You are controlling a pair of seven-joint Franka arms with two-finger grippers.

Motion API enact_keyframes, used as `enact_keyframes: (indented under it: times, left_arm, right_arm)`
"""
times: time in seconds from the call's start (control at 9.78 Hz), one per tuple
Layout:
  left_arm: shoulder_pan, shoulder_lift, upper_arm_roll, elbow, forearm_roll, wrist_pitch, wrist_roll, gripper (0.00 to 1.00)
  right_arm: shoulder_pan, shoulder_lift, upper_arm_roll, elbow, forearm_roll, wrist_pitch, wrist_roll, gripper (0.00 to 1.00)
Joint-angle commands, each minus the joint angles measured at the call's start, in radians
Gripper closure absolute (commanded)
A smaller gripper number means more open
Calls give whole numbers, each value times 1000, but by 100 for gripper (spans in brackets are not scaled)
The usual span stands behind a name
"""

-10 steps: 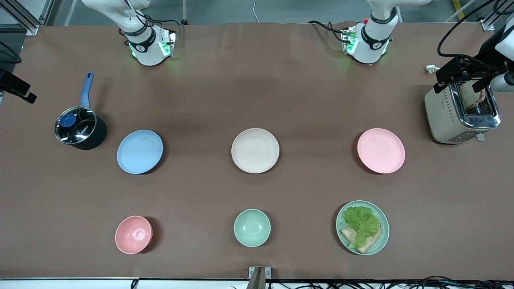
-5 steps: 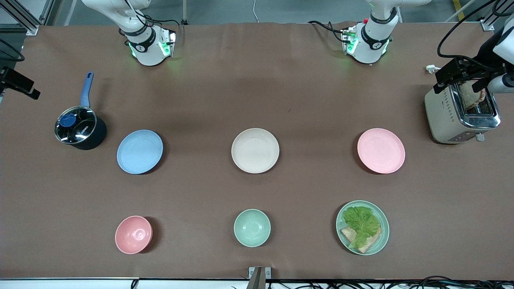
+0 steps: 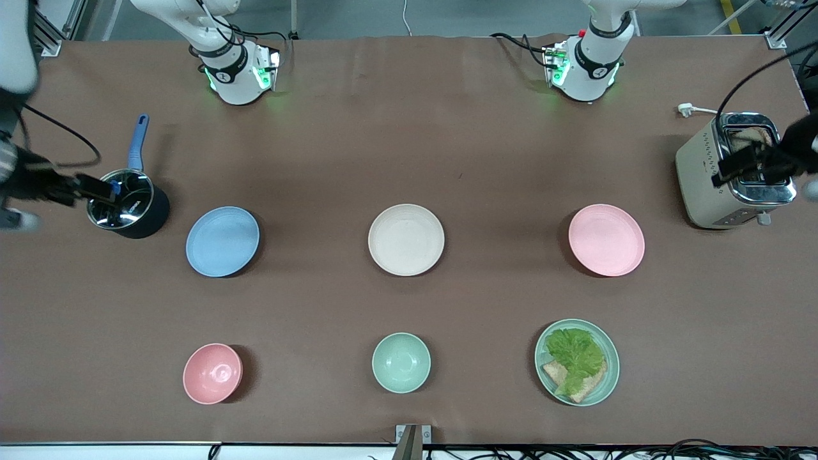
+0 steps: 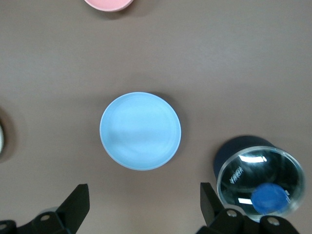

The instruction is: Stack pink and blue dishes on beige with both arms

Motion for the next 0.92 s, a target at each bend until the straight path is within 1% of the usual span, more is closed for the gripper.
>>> enact_keyframes:
  times: [0.0, 0.1, 0.2, 0.31, 0.41, 0.51, 0.61, 0.72, 0.82]
  left_arm:
    - [0, 33, 35, -212, -56, 219, 148, 7]
    - [6, 97, 35, -257, -67, 327, 228, 9]
    - [14, 162, 36, -289, -102, 398, 326, 9]
    - [27, 214, 52, -316, -172, 439, 437, 10]
    - [44, 278, 58, -320, -277, 470, 589, 15]
    - [50, 338, 62, -320, -385, 490, 707, 17]
    - [50, 383, 76, -320, -448, 507, 789, 17]
    - [50, 420, 79, -319, -456, 522, 825, 19]
    - [49, 444, 79, -319, -455, 554, 837, 21]
  right_arm:
    - [-38, 92, -12, -74, 59, 126, -160, 0]
    - [-46, 153, -30, -81, 96, 182, -245, 0]
    - [-55, 219, -49, -98, 147, 250, -338, 0]
    - [-57, 257, -50, -135, 223, 322, -400, 0]
    - [-55, 270, -50, -188, 271, 404, -431, 3]
    - [-54, 285, -50, -224, 299, 452, -436, 5]
    - [-54, 317, -49, -230, 334, 483, -466, 9]
    - [-55, 356, -49, -232, 395, 503, -523, 11]
    - [-52, 370, -50, -247, 456, 507, -573, 18]
